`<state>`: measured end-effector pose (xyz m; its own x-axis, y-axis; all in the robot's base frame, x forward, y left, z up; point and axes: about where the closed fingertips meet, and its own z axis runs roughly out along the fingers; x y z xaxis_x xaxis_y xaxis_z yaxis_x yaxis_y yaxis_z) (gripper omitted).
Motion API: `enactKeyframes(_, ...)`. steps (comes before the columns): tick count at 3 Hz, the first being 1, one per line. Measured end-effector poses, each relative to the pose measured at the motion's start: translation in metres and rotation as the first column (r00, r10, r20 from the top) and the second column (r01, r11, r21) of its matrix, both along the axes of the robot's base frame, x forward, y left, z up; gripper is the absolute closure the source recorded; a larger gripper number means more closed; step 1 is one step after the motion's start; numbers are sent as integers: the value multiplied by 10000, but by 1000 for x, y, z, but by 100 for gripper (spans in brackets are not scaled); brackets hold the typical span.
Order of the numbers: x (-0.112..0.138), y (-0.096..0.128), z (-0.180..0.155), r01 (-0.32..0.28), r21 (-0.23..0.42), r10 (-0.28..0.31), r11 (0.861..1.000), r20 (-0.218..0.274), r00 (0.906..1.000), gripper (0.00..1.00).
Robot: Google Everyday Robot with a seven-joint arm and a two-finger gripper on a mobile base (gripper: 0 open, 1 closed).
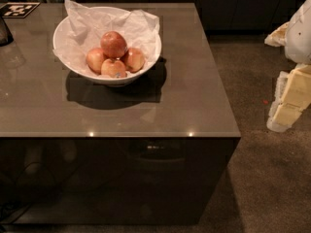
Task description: Pick apple from white bowl
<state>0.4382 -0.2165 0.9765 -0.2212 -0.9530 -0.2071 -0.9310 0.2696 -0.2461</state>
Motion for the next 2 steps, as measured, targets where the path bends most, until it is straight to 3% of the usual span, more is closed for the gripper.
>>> enactKeyframes(2, 17, 17, 18, -353, 113, 355, 9993, -126, 9993, 0)
